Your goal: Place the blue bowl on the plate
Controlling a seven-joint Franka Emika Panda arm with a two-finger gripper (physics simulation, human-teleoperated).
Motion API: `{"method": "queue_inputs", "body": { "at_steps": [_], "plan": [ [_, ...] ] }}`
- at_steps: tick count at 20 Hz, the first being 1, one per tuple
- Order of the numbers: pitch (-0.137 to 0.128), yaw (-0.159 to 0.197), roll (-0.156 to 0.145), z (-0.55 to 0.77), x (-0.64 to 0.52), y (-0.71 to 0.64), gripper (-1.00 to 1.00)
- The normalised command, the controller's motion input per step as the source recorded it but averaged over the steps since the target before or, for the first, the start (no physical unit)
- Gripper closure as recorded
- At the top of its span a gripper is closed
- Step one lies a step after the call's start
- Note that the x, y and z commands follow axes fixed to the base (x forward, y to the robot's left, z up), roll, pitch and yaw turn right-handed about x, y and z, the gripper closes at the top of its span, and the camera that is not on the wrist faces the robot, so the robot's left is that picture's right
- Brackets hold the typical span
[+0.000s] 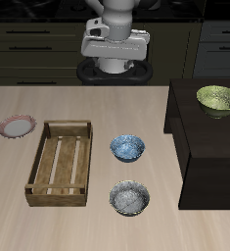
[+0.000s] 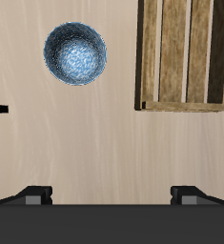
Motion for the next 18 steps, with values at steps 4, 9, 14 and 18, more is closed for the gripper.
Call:
{"method": "queue_inputs", "body": {
  "at_steps": [4,9,14,18],
  "plan": [
    [0.019,-0.007,-0.030,-0.11,0.27,-0.02,-1.00],
    [-0.005,-0.021,-0.011,0.02,0.42,-0.07,-1.00],
    [0.043,0.000,0.003,-0.18,0.38,0.00,-1.00],
    [0.018,-0.004,0.011,-0.16,0.21,0.08,-1.00]
  ]
}}
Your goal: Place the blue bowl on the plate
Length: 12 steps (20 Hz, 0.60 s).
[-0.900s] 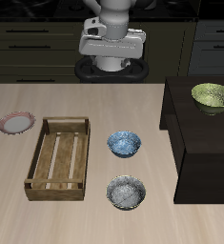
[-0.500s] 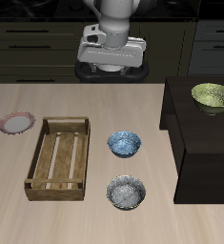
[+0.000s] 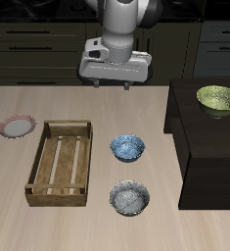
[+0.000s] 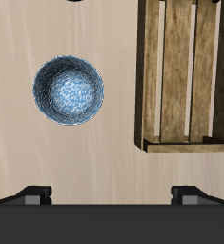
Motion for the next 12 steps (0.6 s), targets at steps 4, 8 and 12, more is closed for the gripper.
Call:
{"method": "queue_inputs", "body": {
  "at_steps": [4,8,12],
  "plan": [
    [-0.011,0.039,0.010,-0.25,0.27,0.30,-1.00],
    [0.002,0.000,0.014,-0.16,0.23,0.10,-1.00],
    [-0.009,0.005,0.004,-0.16,0.24,0.03,-1.00]
  ]
}}
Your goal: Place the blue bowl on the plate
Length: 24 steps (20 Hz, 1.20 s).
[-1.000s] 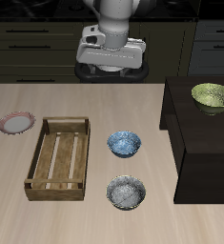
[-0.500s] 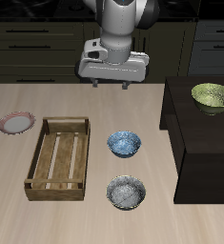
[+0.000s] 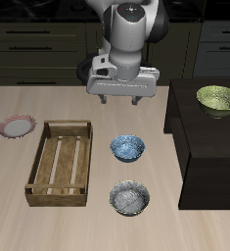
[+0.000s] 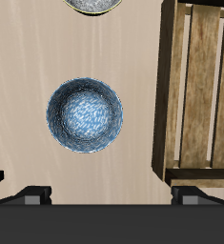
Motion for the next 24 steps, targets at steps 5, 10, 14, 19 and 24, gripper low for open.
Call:
{"method": "queue_inputs", "body": {
  "at_steps": [5,10,14,19,24],
  "plan": [
    [0.013,-0.014,-0.007,-0.17,0.23,0.01,-1.00],
    [-0.004,0.001,0.002,-0.24,0.14,0.09,-1.00],
    [-0.021,0.020,-0.013,-0.21,0.08,0.07,-1.00],
    [-0.016,0.018,0.010,-0.29,0.00,0.06,-1.00],
    [0.012,-0.004,-0.002,-0.19,0.05,-0.03,-1.00]
  ]
}}
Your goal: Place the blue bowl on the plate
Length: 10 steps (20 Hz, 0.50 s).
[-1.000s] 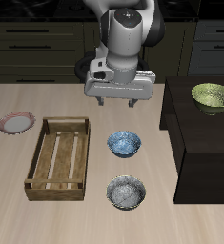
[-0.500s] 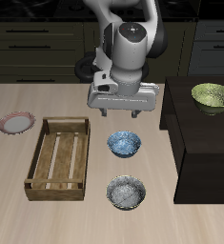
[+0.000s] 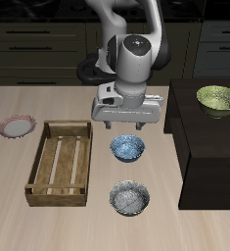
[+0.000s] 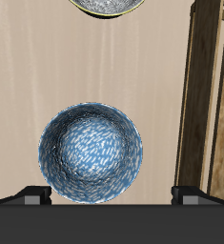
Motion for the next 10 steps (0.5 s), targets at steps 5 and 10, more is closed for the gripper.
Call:
{"method": "queue_inputs", "body": {
  "at_steps": [5,10],
  "plan": [
    [-0.026,-0.023,-0.011,-0.10,-0.02,-0.05,-1.00],
    [-0.034,-0.021,0.005,-0.11,-0.08,-0.05,-1.00]
  ]
}}
